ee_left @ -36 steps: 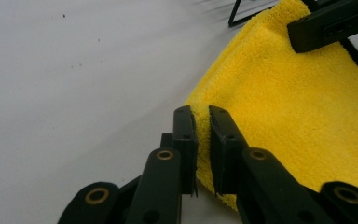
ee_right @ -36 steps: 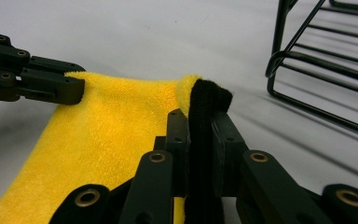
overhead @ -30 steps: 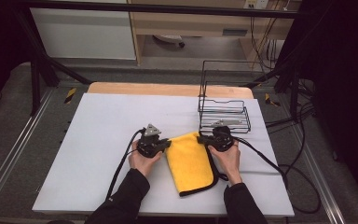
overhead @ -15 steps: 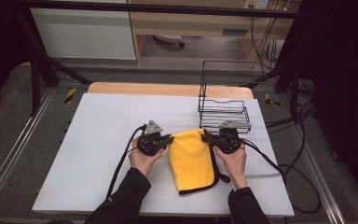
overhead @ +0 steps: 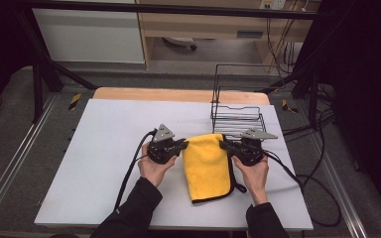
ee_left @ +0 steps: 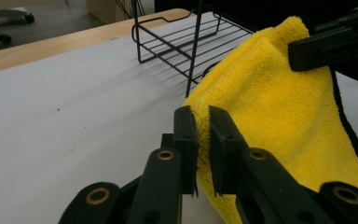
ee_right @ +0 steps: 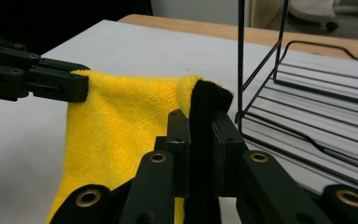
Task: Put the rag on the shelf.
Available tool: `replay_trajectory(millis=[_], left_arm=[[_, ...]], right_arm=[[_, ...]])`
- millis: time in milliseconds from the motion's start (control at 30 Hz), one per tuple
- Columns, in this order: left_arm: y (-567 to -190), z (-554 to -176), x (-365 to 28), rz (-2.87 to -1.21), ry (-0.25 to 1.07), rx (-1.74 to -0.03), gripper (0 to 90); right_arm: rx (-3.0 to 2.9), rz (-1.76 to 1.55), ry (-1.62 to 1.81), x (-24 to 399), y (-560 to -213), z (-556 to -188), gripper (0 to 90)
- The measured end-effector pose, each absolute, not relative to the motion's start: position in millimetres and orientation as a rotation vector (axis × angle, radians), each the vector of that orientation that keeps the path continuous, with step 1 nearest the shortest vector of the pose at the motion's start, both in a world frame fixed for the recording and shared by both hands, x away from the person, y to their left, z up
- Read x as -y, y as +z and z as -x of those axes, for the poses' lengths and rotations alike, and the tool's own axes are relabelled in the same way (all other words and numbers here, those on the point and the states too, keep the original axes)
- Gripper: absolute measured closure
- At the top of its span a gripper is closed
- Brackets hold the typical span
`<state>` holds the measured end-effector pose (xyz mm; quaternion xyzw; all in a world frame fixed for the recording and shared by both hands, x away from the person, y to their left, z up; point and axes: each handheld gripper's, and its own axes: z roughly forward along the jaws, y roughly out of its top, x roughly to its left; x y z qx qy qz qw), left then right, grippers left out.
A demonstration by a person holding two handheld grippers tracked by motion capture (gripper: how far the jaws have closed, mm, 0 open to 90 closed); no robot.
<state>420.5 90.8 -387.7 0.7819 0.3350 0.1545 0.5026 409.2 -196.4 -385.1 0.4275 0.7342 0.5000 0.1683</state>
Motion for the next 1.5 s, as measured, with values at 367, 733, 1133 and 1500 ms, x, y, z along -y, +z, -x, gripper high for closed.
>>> replay_trajectory(millis=[367, 733, 1133, 1500], left_arm=[[-363, -412, -88, -1.837, 0.399, -0.746, 82.5], [-341, -407, -83, -1.794, 0.424, -0.692, 82.5], [-318, -404, -80, -1.753, 0.452, -0.653, 82.6], [-299, -405, -78, -1.697, 0.47, -0.636, 82.6]], right_arm=[[-1.981, -1.145, 1.442, 199, -358, -389, 80.4], [-1.894, -1.113, 1.472, 205, -342, -379, 80.5], [-1.81, -1.083, 1.503, 209, -323, -373, 80.6], [-1.733, -1.051, 1.53, 211, -304, -370, 80.6]])
